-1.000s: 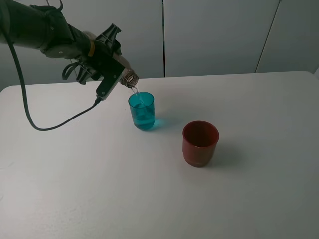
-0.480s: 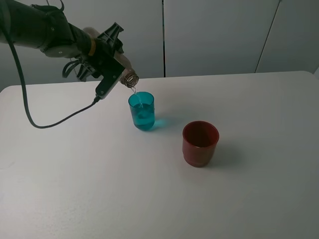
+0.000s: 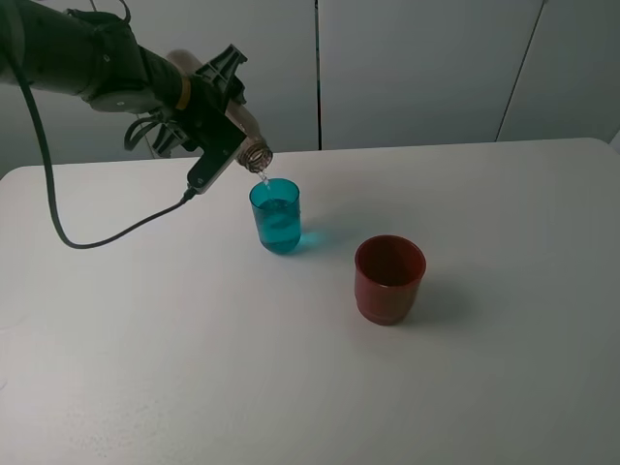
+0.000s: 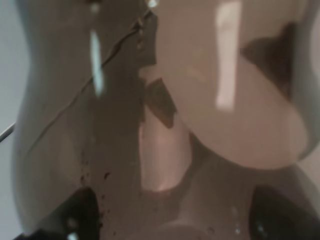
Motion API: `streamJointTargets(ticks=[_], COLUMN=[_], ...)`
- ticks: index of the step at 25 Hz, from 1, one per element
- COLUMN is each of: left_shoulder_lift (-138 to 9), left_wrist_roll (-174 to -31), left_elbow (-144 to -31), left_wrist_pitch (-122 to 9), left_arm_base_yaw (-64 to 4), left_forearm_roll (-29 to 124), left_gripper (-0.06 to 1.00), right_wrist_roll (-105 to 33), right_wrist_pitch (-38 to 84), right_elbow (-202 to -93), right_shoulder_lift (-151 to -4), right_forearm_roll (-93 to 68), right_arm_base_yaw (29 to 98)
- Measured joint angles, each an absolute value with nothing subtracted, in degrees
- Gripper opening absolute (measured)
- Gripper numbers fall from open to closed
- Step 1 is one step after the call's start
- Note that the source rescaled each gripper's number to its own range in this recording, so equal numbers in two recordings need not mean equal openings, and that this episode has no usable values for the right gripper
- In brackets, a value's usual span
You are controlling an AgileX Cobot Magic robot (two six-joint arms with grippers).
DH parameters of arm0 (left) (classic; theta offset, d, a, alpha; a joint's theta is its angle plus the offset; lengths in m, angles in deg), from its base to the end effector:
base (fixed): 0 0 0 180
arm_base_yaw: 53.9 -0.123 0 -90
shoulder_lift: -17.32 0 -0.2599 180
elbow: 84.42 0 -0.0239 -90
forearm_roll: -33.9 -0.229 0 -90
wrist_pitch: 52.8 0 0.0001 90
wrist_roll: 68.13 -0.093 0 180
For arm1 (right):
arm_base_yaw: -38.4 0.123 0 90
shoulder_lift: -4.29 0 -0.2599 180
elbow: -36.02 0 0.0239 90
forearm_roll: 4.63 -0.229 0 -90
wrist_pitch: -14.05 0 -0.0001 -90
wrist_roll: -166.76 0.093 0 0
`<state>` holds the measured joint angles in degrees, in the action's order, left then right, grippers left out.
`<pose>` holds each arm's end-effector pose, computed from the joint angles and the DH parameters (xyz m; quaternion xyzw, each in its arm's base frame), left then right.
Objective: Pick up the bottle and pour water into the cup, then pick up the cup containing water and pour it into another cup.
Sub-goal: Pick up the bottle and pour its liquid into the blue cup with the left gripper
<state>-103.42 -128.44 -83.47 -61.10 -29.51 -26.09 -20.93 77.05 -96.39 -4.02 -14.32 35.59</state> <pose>0.3828 -0.1607 0.1923 0.8375 0.2986 0.3740 0.2636 0.0004 0.0139 0.2647 -0.0418 0.8571 0.0376 0.5121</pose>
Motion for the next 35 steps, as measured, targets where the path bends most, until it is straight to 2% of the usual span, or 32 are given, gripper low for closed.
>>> streamJointTargets(ticks=[35], left_shoulder_lift=[-103.42], left_wrist_roll=[-128.33], left_elbow=[-84.53], left_wrist_pitch=[-62.39], left_arm_base_yaw=[-27.33], left_forearm_roll=[-33.52], left_gripper=[0.01], right_wrist_roll=[-20.93], right_wrist_pitch=[77.05], right_elbow=[-96.39], right_shoulder_lift=[-4.02], right_forearm_roll=[-14.32], right_arm_base_yaw=[35.59])
